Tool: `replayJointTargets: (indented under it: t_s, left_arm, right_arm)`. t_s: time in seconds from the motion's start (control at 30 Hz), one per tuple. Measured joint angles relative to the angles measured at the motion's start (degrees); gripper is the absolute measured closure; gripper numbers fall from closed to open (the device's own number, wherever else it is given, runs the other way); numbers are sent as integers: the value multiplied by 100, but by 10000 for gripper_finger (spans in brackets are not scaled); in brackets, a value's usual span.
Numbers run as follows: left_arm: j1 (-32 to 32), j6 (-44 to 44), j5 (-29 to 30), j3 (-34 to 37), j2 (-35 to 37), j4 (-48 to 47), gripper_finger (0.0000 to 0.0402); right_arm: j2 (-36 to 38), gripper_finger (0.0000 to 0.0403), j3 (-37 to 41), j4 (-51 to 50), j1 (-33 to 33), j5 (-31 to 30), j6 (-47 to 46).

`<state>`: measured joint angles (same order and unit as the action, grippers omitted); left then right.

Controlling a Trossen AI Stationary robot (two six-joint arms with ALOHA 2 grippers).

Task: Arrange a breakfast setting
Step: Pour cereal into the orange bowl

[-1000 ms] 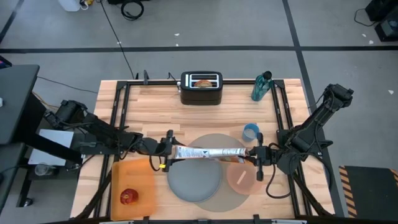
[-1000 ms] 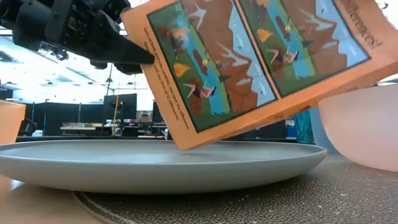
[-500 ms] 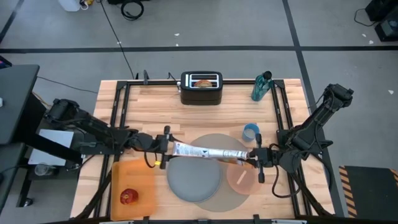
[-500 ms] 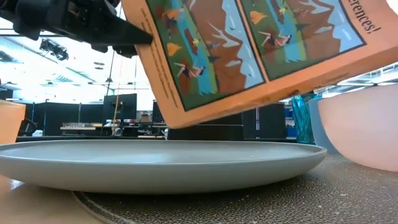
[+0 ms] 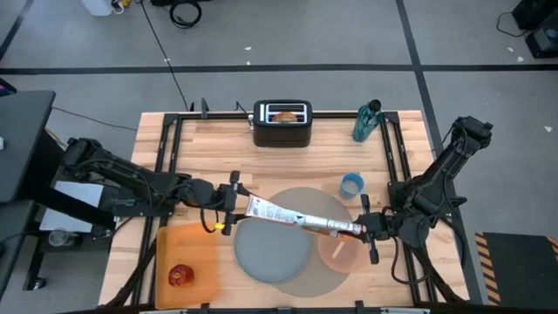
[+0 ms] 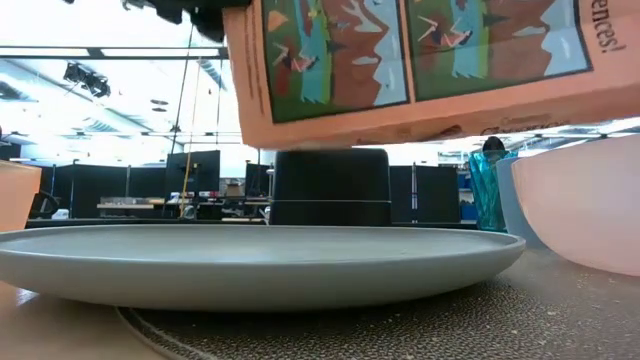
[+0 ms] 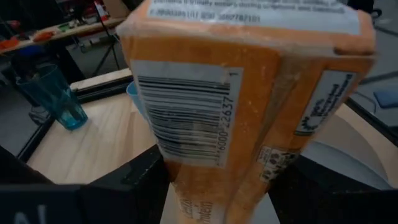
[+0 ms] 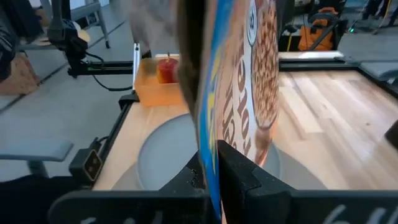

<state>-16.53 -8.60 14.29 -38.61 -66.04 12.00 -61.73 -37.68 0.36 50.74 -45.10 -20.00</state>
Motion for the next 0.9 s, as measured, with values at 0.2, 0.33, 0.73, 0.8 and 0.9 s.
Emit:
replayJointTargets:
  t_s: [0.2, 0.33, 0.73, 0.8, 0.9]
  left_arm:
    - [35, 70, 16, -632, 2, -877, 164]
    - [118, 214, -28, -682, 2, -1051, 165]
    - [199, 359, -383, -825, 4, -1019, 165]
    - [190, 304, -420, -979, 9, -1021, 165]
    - [239, 192, -535, -1195, -68, -1229, 165]
  right_arm:
    - [0, 373, 398, 161, 153, -51, -431]
    - [-4, 341, 743, 474, 164, -73, -548]
    - [-4, 240, 876, 817, 326, -47, -580]
    - [-4, 240, 876, 817, 325, -53, -573]
    - [-1, 240, 876, 813, 333, -48, -585]
